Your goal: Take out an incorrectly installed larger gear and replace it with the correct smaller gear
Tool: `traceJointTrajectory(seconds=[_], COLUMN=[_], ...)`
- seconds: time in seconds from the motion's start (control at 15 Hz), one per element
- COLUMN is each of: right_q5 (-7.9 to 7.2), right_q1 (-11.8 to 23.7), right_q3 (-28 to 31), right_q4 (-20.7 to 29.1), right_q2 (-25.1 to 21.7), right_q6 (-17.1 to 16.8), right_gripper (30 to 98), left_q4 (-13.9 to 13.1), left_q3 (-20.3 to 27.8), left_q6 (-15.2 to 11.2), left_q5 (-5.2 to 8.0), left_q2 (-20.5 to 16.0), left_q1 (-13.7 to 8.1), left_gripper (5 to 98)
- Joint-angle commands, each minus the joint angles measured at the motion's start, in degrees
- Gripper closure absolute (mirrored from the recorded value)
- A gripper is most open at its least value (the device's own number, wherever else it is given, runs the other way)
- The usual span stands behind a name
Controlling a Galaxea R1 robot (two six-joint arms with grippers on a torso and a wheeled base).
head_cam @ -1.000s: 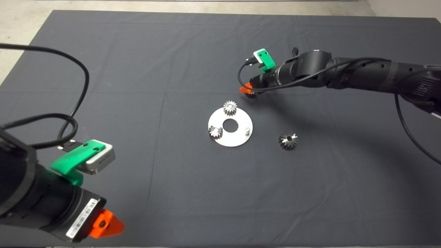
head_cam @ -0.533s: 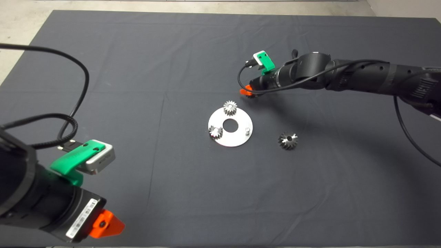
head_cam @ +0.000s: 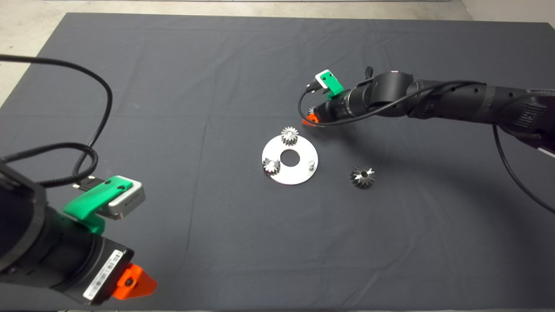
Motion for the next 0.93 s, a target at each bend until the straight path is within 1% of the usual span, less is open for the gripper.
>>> traceJointTrajectory(seconds=[0.0,0.07,0.2,0.33,0.47,0.6,0.73,0.8,0.87], right_q5=[-0.23,-0.24,-0.24,-0.24,-0.13,-0.06,0.11,0.11,0.20], right_q1=[0.97,0.97,0.97,0.97,0.97,0.70,0.44,0.27,0.20], right_q3=[0.49,0.49,0.49,0.32,-0.13,-0.65,-1.27,-1.44,-1.60], right_q4=[-0.33,-0.33,-0.33,-0.24,-0.24,-0.24,-0.24,-0.24,-0.24], right_q2=[0.58,0.58,0.92,1.37,1.46,1.46,1.46,1.46,1.37], right_q6=[-0.62,-0.99,-1.24,-1.25,-1.43,-1.87,-1.96,-2.04,-1.98], right_gripper=[36.5,38.4,38.4,43.4,43.7,48.4,48.4,49.8,52.8], left_q4=[-0.59,-0.59,-0.59,-0.59,-0.59,-0.59,-0.59,-0.59,-0.59], left_q3=[0.55,0.55,0.55,0.55,0.55,0.56,0.60,0.56,0.64], left_q6=[-0.08,-0.08,-0.08,-0.08,-0.08,-0.08,-0.08,-0.08,-0.08], left_q5=[-0.04,-0.04,-0.04,-0.04,0.05,0.05,0.05,0.05,0.05], left_q2=[0.11,0.11,0.11,0.11,0.11,0.11,0.02,0.02,-0.07], left_q1=[-0.67,-0.67,-0.67,-0.67,-0.67,-0.67,-0.59,-0.60,-0.59], left_gripper=[6.0,6.0,6.0,6.0,6.0,6.0,6.0,6.0,6.0])
